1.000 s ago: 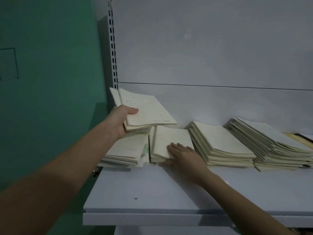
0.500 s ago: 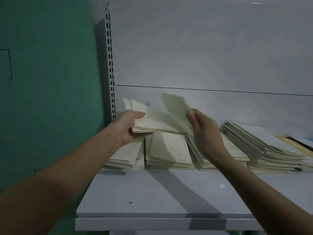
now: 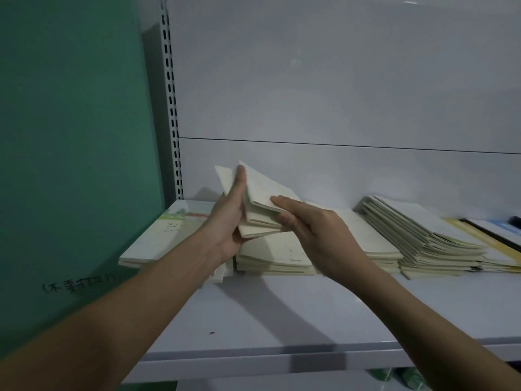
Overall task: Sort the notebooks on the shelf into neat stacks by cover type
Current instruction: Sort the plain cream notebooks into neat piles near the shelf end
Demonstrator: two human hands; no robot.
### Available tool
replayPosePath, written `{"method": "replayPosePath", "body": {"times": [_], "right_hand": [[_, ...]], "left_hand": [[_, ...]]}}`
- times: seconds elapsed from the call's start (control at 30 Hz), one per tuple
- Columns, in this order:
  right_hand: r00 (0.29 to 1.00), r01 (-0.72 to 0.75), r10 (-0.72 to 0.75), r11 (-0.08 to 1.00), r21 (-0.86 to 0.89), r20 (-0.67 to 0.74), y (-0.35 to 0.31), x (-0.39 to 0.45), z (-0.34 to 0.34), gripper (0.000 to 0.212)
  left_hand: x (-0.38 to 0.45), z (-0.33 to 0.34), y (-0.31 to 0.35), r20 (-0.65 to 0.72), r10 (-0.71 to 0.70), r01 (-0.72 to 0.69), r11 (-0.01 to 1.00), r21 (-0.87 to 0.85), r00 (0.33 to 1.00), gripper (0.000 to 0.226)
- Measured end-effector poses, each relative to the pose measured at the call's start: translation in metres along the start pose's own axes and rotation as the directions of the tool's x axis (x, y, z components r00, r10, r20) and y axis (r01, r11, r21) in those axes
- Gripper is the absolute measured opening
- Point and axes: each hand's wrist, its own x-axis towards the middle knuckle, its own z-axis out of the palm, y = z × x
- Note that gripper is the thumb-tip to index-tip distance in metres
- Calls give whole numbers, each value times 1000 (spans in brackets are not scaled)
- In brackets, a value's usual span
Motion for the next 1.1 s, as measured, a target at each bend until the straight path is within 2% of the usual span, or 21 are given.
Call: {"method": "replayPosePath", "body": {"times": [0.1, 0.17, 0.23, 0.3, 0.33, 0.4, 0.43, 0.47, 0.5, 0.53, 0.63, 0.7, 0.77, 0.83, 0.87, 0.9, 1.0, 1.1], "right_hand": [[999, 28, -27, 998, -49, 37, -4, -8, 3, 41], [991, -8, 4, 1000, 28, 135, -6, -10, 3, 47], [983, -149, 126, 974, 173, 137, -4, -7, 3, 49], [956, -290, 293, 941, 175, 8, 1, -1, 1, 47], [921, -382, 389, 909, 168, -8, 3, 2, -1, 45], [820, -566, 558, 754, 333, 131, 5, 7, -2, 43], [767, -628, 597, 621, 469, 237, 6, 9, -1, 40], [722, -661, 611, 472, 584, 324, 5, 9, -1, 36], [701, -666, 614, 381, 642, 363, 7, 8, 0, 33], [699, -658, 618, 360, 661, 360, 10, 6, 2, 29], [712, -630, 641, 405, 662, 286, 28, -5, 8, 21], [698, -642, 656, 397, 656, 286, 41, -13, 7, 22], [681, -650, 671, 367, 665, 294, 55, -17, -1, 18], [686, -621, 685, 375, 689, 246, 71, -15, -13, 4], [696, -597, 689, 397, 697, 203, 79, -12, -21, 8], [712, -570, 685, 434, 697, 156, 89, -8, -28, 10], [736, -533, 677, 568, 627, 13, 119, 2, -45, 39], [789, -524, 597, 777, 350, -144, 152, 11, -60, 50]], "left_hand": [[-3, -2, -3, -49, 19, -20, 1000, -3, 999, 50], [-4, -7, -4, -132, 36, -35, 999, 13, 991, 40], [-3, -12, -3, -167, 56, -51, 998, 34, 984, 39], [-5, -16, 1, -156, 71, -65, 997, 45, 985, 38], [-4, -17, 3, -151, 81, -72, 996, 60, 985, 37], [-6, -18, 6, -139, 112, -96, 989, 113, 984, 34], [-7, -17, 6, -131, 127, -109, 984, 139, 983, 33], [-7, -17, 6, -122, 135, -115, 980, 161, 983, 33], [-8, -16, 4, -117, 134, -113, 978, 175, 984, 34], [-8, -15, 2, -114, 124, -102, 978, 183, 986, 37], [-4, -10, -10, -85, 84, -63, 974, 218, 993, 44], [1, -1, -21, -91, 59, -37, 971, 234, 994, 48], [7, 10, -35, -130, 37, -10, 978, 207, 991, 49], [17, 22, -47, -140, 7, 14, 988, 152, 990, 49], [22, 29, -53, -138, -11, 29, 992, 124, 990, 45], [28, 37, -59, -139, -26, 40, 994, 102, 990, 39], [46, 68, -73, -165, -7, 15, 999, 48, 986, 35], [70, 92, -88, -200, 60, -33, 990, 138, 978, 44]]}}
